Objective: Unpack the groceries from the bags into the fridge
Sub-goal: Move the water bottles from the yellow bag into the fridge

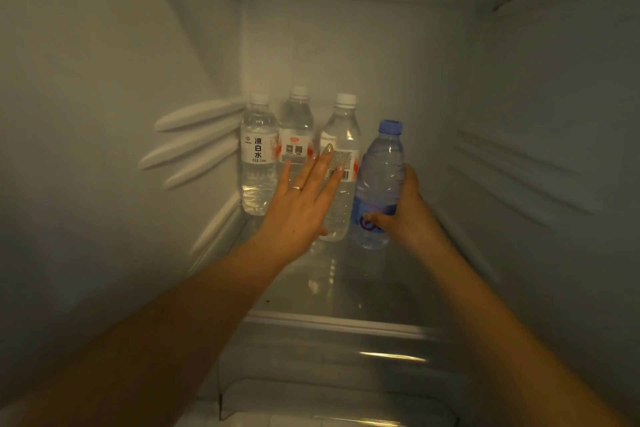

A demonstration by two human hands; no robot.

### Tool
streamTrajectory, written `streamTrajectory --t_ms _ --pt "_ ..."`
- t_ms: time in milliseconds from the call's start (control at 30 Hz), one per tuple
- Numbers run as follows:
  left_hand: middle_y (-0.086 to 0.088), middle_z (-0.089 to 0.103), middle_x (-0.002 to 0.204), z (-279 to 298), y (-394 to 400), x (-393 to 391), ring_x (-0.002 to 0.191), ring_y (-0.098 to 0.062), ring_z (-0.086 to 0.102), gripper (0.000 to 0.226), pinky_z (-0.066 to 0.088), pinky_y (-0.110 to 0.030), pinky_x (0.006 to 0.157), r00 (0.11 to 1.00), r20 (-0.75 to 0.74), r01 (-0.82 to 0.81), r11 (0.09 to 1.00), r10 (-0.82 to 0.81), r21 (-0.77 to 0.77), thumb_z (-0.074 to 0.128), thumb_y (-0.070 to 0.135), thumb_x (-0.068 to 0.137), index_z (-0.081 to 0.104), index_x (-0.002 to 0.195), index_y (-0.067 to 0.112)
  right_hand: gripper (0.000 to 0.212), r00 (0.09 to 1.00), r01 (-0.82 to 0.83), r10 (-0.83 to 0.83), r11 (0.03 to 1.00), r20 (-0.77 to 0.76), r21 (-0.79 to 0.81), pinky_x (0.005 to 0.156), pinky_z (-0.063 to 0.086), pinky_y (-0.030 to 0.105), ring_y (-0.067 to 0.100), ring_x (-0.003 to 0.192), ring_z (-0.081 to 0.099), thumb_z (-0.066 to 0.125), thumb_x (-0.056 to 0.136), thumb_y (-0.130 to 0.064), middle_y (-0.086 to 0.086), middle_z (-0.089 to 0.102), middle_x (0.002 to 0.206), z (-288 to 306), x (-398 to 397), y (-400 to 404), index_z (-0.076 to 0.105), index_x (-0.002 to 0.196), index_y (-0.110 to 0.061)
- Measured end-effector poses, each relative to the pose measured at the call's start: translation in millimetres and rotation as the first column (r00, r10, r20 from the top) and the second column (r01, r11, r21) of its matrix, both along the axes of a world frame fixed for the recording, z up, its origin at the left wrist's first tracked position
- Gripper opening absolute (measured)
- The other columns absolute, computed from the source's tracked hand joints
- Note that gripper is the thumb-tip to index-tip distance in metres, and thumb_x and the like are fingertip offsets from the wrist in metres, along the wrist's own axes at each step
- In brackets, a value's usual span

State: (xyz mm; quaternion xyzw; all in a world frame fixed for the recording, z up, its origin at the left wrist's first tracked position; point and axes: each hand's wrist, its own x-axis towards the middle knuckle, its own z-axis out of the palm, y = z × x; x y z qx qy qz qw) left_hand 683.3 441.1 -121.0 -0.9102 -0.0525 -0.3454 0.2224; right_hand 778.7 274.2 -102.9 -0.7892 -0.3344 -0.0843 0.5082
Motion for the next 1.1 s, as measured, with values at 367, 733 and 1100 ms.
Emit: streamTrajectory --t_ms 367,733,1100 --pt "-0.017 -0.031 0.146 6 17 35 0.139 -0.036 -0.023 0.114 -0.009 -0.062 0.108 0.989 -0.080 -0.124 0.992 0.125 0.018 0.064 0.056 0.077 -0.020 0.143 0.016 0.086 0.999 -0.025 0.025 0.999 -0.021 -0.021 0.093 0.041 0.029 0.023 0.121 0.049 0.076 0.074 -0.006 0.006 0.045 0.137 4 35 26 0.023 0.141 -0.016" --pt "-0.021 0.018 0.153 2 29 42 0.141 -0.038 0.018 0.120 0.021 -0.065 0.107 0.994 0.014 -0.105 0.993 0.105 0.048 0.085 0.054 0.049 0.026 0.146 0.013 0.087 0.999 -0.035 0.035 0.999 0.033 -0.005 0.087 0.040 0.022 0.009 0.110 0.048 0.078 0.072 -0.007 -0.008 0.045 0.124 -4 50 33 0.025 0.139 -0.017" --pt "-0.005 0.033 0.151 14 -10 -13 0.139 -0.026 0.027 0.077 0.014 -0.052 0.111 0.996 -0.043 0.071 0.979 -0.081 -0.192 0.070 0.037 0.080 0.032 0.144 0.019 0.077 0.984 0.136 -0.094 0.949 0.154 -0.286 0.095 0.039 0.032 0.029 0.122 0.047 0.079 0.072 -0.023 0.015 0.048 0.133 8 -16 -14 0.040 0.137 -0.010"
